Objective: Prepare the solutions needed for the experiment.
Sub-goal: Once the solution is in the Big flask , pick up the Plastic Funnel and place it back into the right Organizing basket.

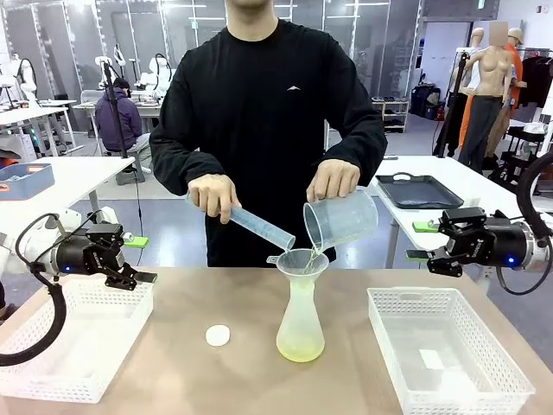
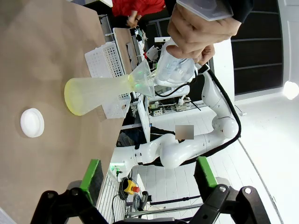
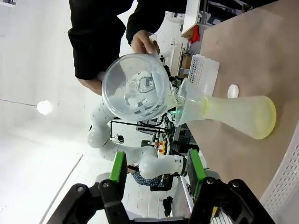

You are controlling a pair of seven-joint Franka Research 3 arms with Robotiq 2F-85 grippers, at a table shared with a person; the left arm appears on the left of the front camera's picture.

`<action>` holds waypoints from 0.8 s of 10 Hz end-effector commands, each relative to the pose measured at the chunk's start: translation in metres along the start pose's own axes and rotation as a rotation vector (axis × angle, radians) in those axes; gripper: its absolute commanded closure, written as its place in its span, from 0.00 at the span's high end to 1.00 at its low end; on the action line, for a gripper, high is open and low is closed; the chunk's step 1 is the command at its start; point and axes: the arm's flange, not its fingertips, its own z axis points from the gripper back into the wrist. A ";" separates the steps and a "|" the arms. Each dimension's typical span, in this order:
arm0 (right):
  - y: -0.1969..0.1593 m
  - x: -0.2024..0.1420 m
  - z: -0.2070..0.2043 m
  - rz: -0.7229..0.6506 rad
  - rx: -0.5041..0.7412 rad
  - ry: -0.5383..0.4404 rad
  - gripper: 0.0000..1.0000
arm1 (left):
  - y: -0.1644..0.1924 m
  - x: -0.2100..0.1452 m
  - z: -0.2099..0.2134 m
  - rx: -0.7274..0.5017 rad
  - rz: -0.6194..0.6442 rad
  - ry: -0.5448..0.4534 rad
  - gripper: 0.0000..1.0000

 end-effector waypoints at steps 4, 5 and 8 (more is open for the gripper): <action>0.000 0.000 -0.002 0.000 0.006 0.007 0.66 | -0.001 0.001 -0.001 0.001 -0.001 0.002 1.00; 0.000 0.000 -0.002 0.000 0.006 0.007 0.66 | -0.001 0.001 -0.001 0.001 -0.001 0.002 1.00; 0.000 0.000 -0.002 0.000 0.006 0.007 0.66 | -0.001 0.001 -0.001 0.001 -0.001 0.002 1.00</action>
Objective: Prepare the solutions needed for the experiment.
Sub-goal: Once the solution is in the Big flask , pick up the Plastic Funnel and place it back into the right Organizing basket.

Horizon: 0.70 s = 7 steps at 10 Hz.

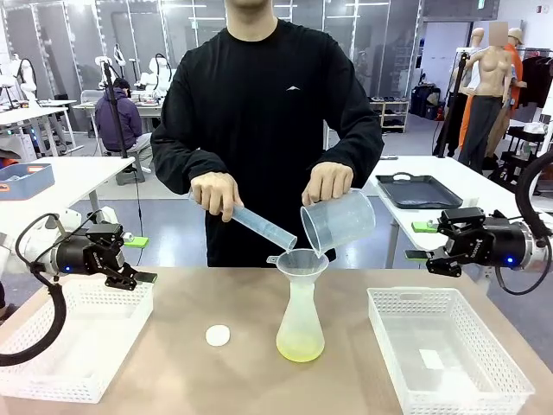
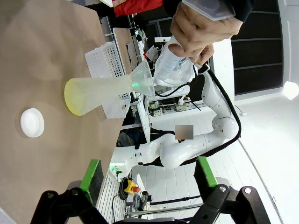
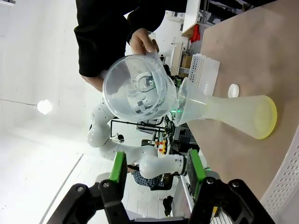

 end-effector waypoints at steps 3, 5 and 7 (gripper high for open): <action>0.000 0.000 0.000 0.000 0.005 0.003 0.66 | -0.001 0.001 -0.001 0.001 -0.001 0.002 1.00; 0.000 0.000 0.000 0.000 0.005 0.003 0.66 | -0.001 0.001 -0.001 0.001 -0.001 0.002 1.00; 0.000 0.000 0.000 0.000 0.005 0.003 0.66 | -0.001 0.001 -0.001 0.001 -0.001 0.002 1.00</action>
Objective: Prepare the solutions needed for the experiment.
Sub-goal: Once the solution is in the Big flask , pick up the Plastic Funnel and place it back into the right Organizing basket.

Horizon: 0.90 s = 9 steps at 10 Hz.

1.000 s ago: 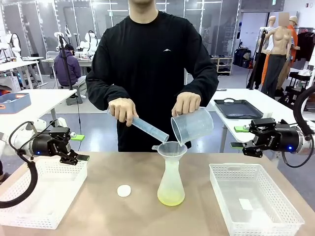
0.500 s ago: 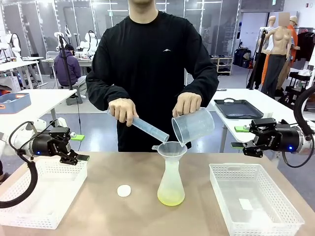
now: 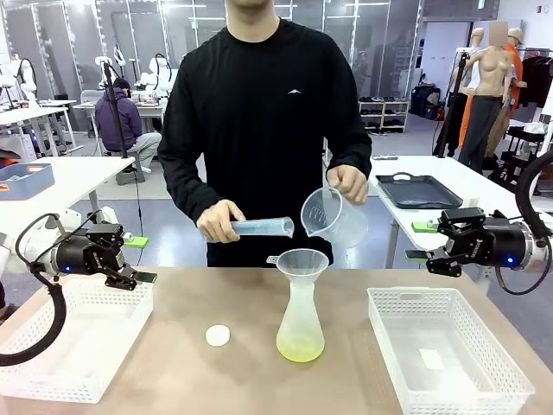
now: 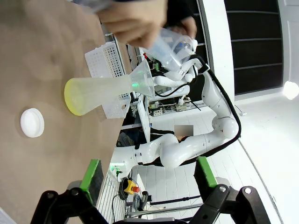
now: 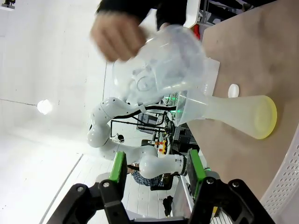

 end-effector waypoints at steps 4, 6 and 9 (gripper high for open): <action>0.000 0.000 0.000 0.000 0.005 0.003 0.66 | -0.001 0.001 -0.001 0.001 -0.001 0.002 1.00; 0.000 0.000 0.000 0.000 0.005 0.003 0.66 | -0.001 0.001 -0.001 0.001 -0.001 0.002 1.00; 0.023 -0.013 -0.004 0.074 -0.195 -0.068 0.66 | -0.001 0.001 -0.001 0.001 -0.001 0.002 1.00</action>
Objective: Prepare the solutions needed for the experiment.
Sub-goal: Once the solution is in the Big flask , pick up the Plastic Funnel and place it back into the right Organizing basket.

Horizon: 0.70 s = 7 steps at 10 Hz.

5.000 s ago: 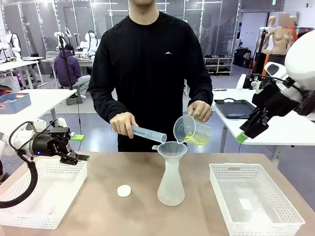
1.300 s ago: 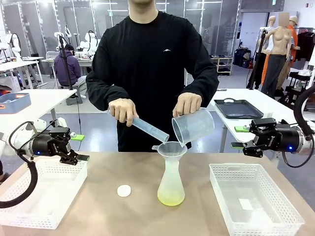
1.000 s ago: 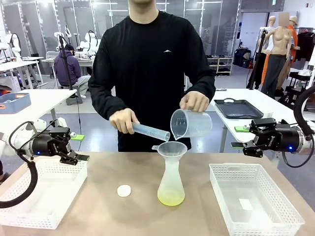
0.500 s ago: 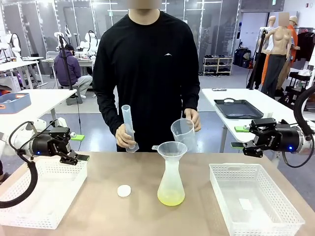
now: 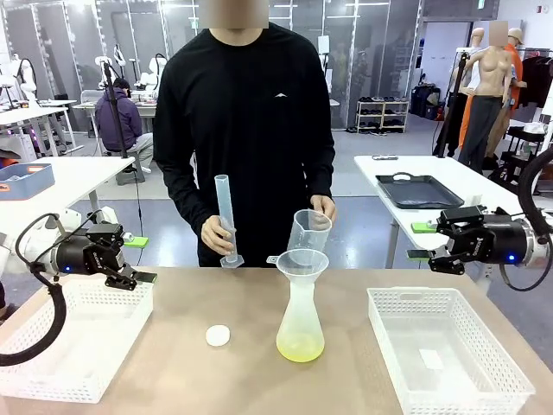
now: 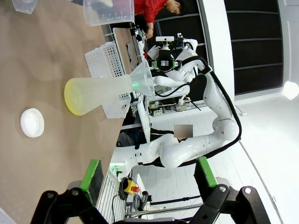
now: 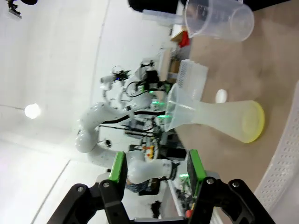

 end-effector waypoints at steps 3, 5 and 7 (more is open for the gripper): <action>0.070 -0.034 -0.012 0.080 -0.341 -0.044 0.66 | -0.001 0.001 -0.001 0.001 -0.001 0.002 1.00; 0.113 -0.042 -0.024 0.104 -0.490 -0.030 0.66 | -0.001 0.001 -0.001 0.001 -0.001 0.002 1.00; 0.150 -0.048 -0.039 0.120 -0.659 -0.062 0.66 | -0.001 0.001 -0.001 0.001 -0.001 0.002 1.00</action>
